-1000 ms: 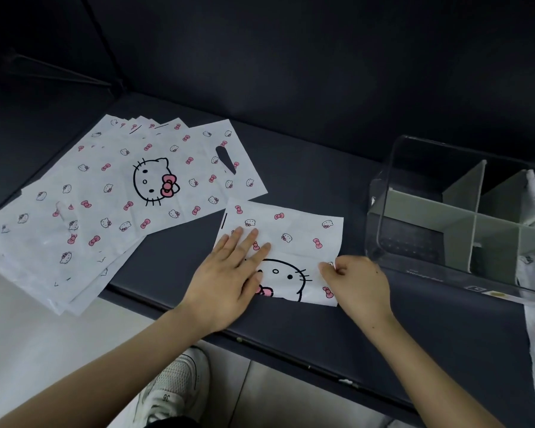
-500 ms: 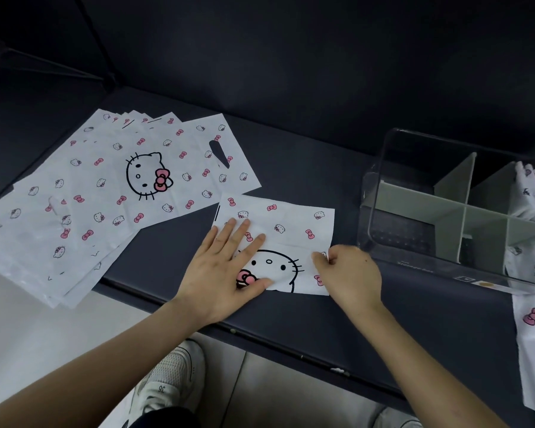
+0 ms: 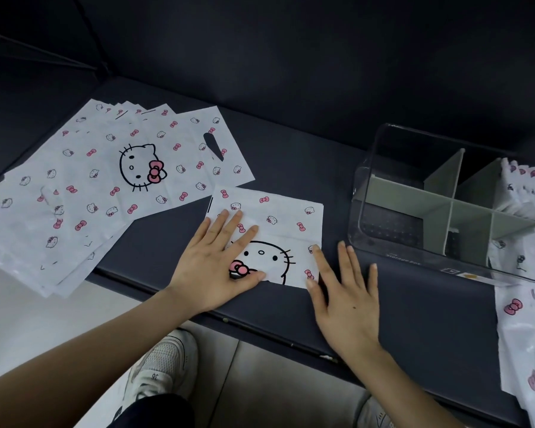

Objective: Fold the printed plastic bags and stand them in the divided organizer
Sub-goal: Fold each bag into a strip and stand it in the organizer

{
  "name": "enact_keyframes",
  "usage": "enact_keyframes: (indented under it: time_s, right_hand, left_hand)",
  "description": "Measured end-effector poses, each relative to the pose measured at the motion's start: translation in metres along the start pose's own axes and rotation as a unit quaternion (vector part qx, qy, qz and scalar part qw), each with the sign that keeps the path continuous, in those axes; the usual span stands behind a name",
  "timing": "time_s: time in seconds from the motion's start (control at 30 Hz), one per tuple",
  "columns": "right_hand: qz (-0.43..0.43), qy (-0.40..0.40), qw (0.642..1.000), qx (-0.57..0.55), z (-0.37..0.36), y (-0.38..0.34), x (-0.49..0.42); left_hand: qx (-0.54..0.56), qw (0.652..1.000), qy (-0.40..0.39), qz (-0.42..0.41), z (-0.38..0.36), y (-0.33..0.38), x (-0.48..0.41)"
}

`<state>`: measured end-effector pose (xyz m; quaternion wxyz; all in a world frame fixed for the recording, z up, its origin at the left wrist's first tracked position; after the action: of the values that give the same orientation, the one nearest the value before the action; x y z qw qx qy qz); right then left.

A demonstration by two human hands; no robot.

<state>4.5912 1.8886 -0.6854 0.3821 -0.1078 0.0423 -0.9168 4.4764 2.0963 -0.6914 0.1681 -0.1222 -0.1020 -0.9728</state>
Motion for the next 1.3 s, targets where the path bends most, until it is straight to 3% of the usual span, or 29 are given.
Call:
enact_keyframes:
  time_s: [0.1, 0.2, 0.3, 0.43, 0.53, 0.6, 0.7, 0.8, 0.9, 0.97, 1.07, 1.3]
  right_hand:
    - [0.015, 0.049, 0.999, -0.015, 0.003, 0.006, 0.004]
    - [0.153, 0.108, 0.981, -0.043, 0.010, 0.000, -0.002]
    - [0.300, 0.110, 0.947, -0.011, 0.010, -0.007, -0.018]
    - [0.362, 0.100, 0.926, 0.031, 0.010, -0.009, -0.032]
    - [0.344, 0.111, 0.932, 0.029, 0.010, -0.013, -0.032]
    - [0.311, 0.110, 0.944, -0.002, 0.014, -0.019, -0.031]
    - [0.284, 0.099, 0.952, -0.062, 0.021, -0.020, -0.024]
    - [0.283, 0.038, 0.949, -0.134, 0.027, -0.020, -0.006]
    - [0.245, -0.007, 0.953, -0.178, 0.031, -0.018, 0.000]
    - [0.192, -0.077, 0.945, -0.251, 0.036, -0.017, -0.003]
    - [0.107, -0.189, 0.891, -0.398, 0.047, -0.014, -0.011]
    - [0.005, -0.106, 0.888, -0.446, 0.050, -0.013, -0.036]
  left_hand:
    - [0.006, 1.000, -0.001, 0.001, 0.000, 0.000, 0.001]
    - [0.007, 1.000, -0.005, -0.003, 0.002, 0.000, 0.001]
    - [0.014, 1.000, -0.009, -0.011, 0.003, 0.000, 0.001]
    - [0.027, 0.999, -0.011, -0.016, 0.002, -0.003, 0.001]
    - [0.053, 0.998, -0.001, -0.029, 0.002, -0.004, 0.002]
    - [0.125, 0.991, 0.012, -0.056, 0.010, -0.007, 0.005]
    - [0.290, 0.950, -0.008, -0.116, 0.025, -0.020, 0.025]
    - [0.311, 0.936, 0.003, -0.162, 0.023, -0.039, 0.051]
    - [0.320, 0.939, 0.009, -0.123, 0.020, -0.042, 0.059]
    - [0.324, 0.943, 0.033, -0.062, 0.020, -0.038, 0.054]
    - [0.330, 0.942, 0.062, 0.021, 0.020, -0.034, 0.044]
    - [0.362, 0.924, 0.091, 0.085, 0.029, -0.026, 0.023]
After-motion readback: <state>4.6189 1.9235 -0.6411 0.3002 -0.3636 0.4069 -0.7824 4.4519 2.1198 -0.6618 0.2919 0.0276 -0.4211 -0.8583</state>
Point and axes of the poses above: each hand's wrist, its own x-axis away from the middle knuckle, its own z-axis out of the back of the hand, y = z × x, the point moved 1 cm from there along -x, towards the middle knuckle, and after that the axes turned 14 degrees about -y, right-handed, at the moved point
